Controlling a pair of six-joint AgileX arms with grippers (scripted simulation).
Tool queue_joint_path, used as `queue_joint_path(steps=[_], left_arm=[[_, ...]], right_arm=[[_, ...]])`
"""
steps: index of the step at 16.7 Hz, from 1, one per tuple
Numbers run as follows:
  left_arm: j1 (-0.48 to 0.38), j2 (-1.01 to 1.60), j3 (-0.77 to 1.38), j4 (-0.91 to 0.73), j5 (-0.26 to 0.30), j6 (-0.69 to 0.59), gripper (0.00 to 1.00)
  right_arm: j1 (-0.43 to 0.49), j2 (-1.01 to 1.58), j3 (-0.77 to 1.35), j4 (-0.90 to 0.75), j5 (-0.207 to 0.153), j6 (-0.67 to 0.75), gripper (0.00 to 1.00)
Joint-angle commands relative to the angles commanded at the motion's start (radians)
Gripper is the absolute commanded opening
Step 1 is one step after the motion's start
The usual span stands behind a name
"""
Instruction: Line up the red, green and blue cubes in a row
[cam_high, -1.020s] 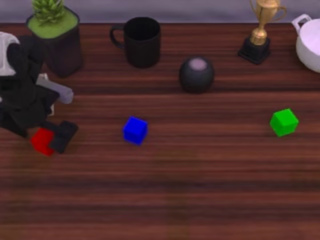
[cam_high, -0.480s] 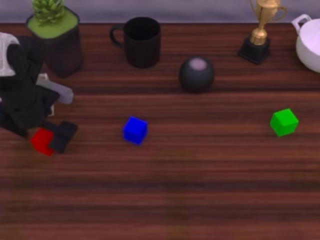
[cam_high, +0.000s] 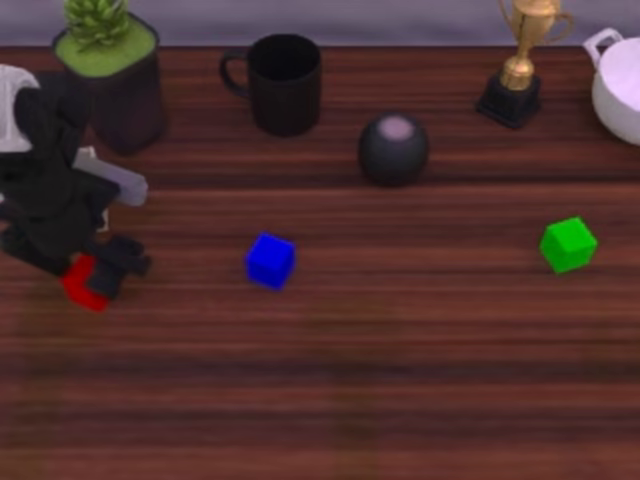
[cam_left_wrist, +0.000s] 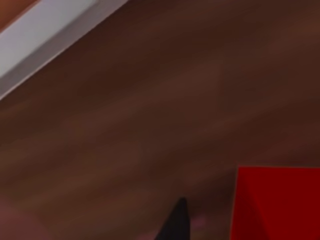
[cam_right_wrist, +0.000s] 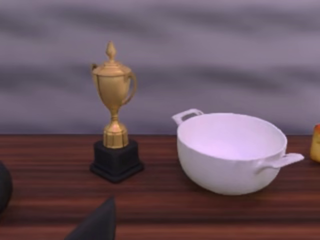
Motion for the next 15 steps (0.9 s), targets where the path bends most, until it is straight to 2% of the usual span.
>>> queue_joint_path(steps=[1, 2, 9, 15], left_arm=[[0.000, 0.000, 0.000, 0.000, 0.000, 0.000, 0.02], [0.000, 0.000, 0.000, 0.000, 0.000, 0.000, 0.00], [0.000, 0.000, 0.000, 0.000, 0.000, 0.000, 0.00], [0.008, -0.086, 0.081, -0.136, 0.013, -0.007, 0.00]], right_arm=[[0.000, 0.000, 0.000, 0.000, 0.000, 0.000, 1.00], [0.000, 0.000, 0.000, 0.000, 0.000, 0.000, 1.00], [0.000, 0.000, 0.000, 0.000, 0.000, 0.000, 1.00], [0.000, 0.000, 0.000, 0.000, 0.000, 0.000, 1.00]])
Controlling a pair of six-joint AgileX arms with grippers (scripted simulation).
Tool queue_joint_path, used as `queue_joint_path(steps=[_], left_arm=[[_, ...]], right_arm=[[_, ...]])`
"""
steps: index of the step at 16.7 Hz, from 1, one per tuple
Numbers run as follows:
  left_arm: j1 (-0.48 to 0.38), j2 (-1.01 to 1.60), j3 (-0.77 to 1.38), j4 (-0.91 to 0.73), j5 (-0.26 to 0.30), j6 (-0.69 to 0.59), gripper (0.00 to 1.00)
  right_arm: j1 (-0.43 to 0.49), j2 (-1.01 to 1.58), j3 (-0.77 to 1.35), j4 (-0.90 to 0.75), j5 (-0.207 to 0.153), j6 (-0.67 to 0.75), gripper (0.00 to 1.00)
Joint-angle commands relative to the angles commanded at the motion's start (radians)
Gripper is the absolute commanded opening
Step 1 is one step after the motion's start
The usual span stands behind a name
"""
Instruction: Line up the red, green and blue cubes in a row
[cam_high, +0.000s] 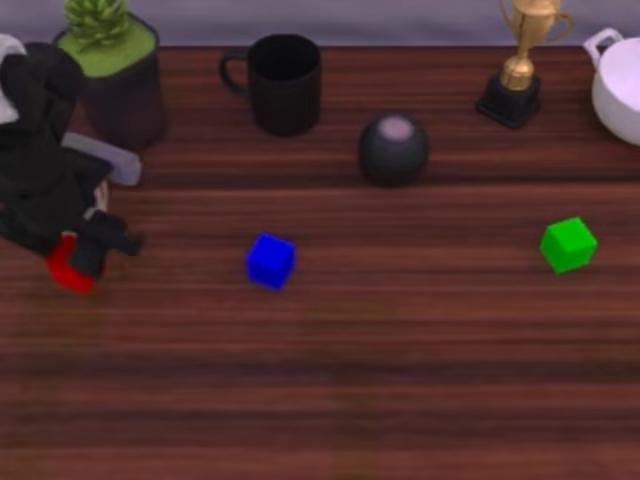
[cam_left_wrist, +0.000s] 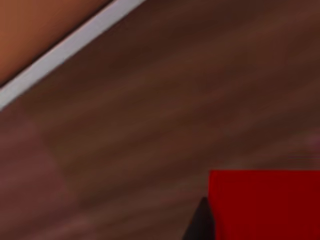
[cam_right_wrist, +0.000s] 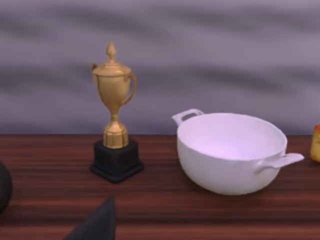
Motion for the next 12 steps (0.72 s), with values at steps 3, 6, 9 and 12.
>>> queue_joint_path(steps=[3, 6, 9, 12], left_arm=[[0.009, -0.047, 0.057, -0.109, -0.001, -0.002, 0.00], [0.011, -0.065, 0.074, -0.134, -0.002, -0.003, 0.00], [0.004, -0.061, 0.071, -0.132, -0.002, -0.003, 0.00], [-0.045, -0.069, 0.063, -0.138, -0.005, -0.069, 0.00]], right_arm=[[0.000, 0.000, 0.000, 0.000, 0.000, 0.000, 1.00], [0.000, 0.000, 0.000, 0.000, 0.000, 0.000, 1.00], [0.000, 0.000, 0.000, 0.000, 0.000, 0.000, 1.00], [0.000, 0.000, 0.000, 0.000, 0.000, 0.000, 1.00]])
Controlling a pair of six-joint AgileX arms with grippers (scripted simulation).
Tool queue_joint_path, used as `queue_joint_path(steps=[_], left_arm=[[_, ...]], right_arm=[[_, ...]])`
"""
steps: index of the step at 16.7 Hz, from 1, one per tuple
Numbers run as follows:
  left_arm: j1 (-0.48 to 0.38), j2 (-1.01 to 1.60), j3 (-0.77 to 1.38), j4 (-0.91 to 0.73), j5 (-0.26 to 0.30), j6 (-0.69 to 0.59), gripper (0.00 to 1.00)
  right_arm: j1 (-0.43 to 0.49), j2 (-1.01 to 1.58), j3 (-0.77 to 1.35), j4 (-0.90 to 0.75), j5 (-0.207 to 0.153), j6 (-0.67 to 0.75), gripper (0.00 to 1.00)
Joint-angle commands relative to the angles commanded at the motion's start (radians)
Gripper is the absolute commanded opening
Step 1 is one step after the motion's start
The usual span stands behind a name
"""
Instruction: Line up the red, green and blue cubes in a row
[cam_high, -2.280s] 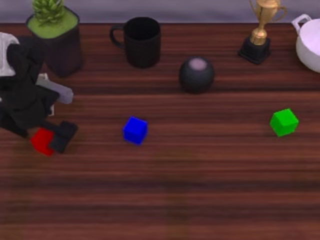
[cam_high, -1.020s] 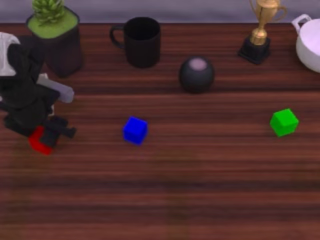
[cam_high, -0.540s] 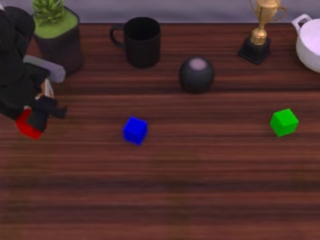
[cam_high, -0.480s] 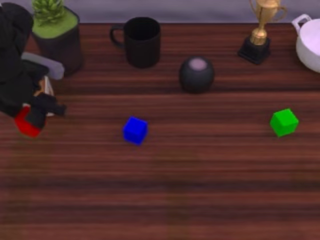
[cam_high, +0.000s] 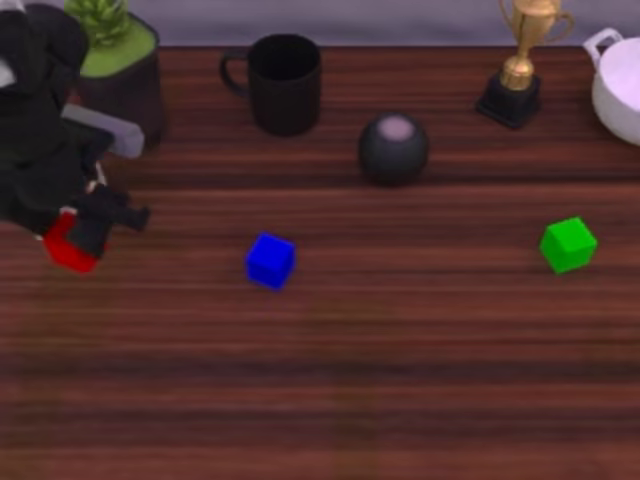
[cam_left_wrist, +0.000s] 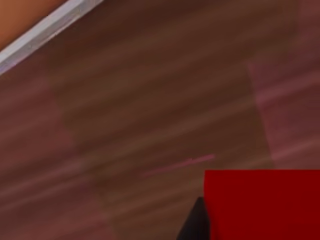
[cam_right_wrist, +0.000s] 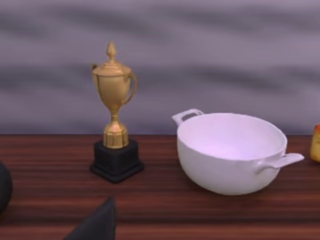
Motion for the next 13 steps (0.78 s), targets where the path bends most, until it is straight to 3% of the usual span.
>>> queue_joint_path(steps=[4, 13], left_arm=[[-0.142, -0.040, -0.040, -0.011, -0.008, -0.223, 0.00], [-0.553, -0.198, -0.197, -0.025, -0.031, -0.940, 0.00]], right_arm=[[0.000, 0.000, 0.000, 0.000, 0.000, 0.000, 1.00], [0.000, 0.000, 0.000, 0.000, 0.000, 0.000, 1.00]])
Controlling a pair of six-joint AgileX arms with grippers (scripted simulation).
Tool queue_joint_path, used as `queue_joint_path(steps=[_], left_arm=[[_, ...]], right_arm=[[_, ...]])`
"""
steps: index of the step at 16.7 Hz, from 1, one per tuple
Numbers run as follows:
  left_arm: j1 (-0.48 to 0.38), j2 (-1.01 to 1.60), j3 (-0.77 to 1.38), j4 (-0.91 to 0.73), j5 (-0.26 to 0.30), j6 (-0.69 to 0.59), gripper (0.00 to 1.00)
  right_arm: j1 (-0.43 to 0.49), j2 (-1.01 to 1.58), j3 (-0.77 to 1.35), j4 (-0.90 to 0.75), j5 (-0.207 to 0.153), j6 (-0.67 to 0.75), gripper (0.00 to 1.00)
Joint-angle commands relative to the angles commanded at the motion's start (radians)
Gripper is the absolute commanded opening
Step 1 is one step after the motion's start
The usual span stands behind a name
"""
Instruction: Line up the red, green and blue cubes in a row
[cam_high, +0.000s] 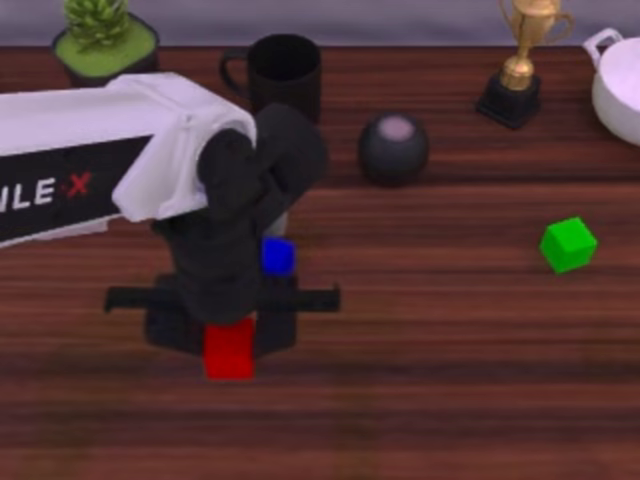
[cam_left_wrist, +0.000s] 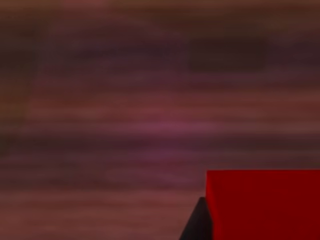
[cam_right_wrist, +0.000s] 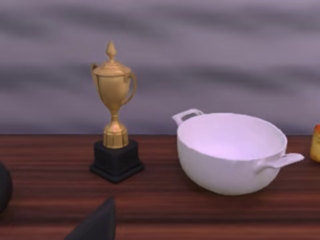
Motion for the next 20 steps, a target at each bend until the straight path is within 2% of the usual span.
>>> queue_joint_path(steps=[4, 11, 17, 20], left_arm=[[-0.090, -0.054, -0.041, 0.009, -0.008, -0.127, 0.00], [-0.091, -0.046, -0.050, 0.026, -0.008, -0.127, 0.00], [-0.089, 0.033, -0.174, 0.235, -0.006, -0.125, 0.00], [-0.089, 0.057, -0.209, 0.289, -0.008, -0.125, 0.00]], right_arm=[[0.000, 0.000, 0.000, 0.000, 0.000, 0.000, 1.00], [0.000, 0.000, 0.000, 0.000, 0.000, 0.000, 1.00], [0.000, 0.000, 0.000, 0.000, 0.000, 0.000, 1.00], [0.000, 0.000, 0.000, 0.000, 0.000, 0.000, 1.00]])
